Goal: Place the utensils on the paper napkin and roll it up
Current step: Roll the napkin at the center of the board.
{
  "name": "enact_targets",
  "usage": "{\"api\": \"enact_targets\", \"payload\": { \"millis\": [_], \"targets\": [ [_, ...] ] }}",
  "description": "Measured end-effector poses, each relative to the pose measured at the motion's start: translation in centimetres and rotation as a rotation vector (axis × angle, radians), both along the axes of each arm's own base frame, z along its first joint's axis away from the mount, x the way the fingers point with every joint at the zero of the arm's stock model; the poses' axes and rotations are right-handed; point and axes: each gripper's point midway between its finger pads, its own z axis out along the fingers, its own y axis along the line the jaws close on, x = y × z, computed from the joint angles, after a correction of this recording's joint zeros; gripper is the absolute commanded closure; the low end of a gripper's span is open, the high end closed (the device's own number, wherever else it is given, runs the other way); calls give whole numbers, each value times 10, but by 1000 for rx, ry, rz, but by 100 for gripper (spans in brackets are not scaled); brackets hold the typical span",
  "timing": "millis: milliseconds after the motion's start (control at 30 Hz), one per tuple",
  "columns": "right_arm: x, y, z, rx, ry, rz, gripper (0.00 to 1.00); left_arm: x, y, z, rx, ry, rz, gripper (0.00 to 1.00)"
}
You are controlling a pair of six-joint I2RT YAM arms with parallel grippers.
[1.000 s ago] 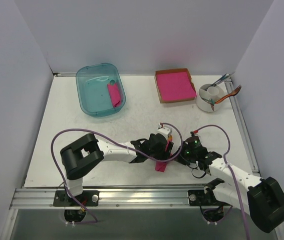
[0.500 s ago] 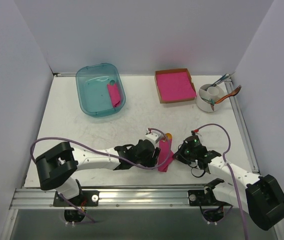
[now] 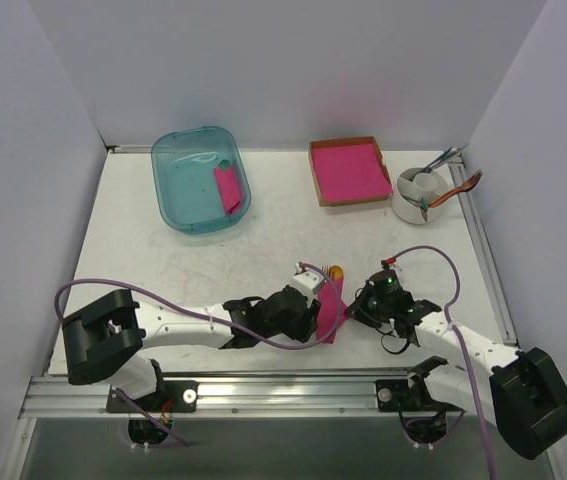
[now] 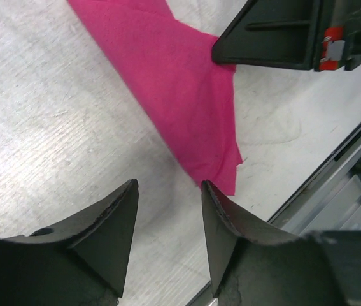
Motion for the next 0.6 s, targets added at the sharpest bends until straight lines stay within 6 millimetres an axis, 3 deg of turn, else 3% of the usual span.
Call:
{"api": "enact_targets", "payload": {
  "millis": [133, 200, 300, 600],
  "targets": [
    [0, 0, 0, -2, -2, 3, 100, -1, -9, 7, -33, -26, -37, 64],
    [0, 0, 0, -3, -2, 5, 100, -2, -15, 10, -53, -34, -55, 79],
    [0, 0, 0, -4, -3, 6, 100, -3, -22, 10, -66, -40, -81, 94],
    [0, 0, 0, -4, -4, 5, 100, -16, -36, 9, -89, -35, -146, 95]
  ]
}}
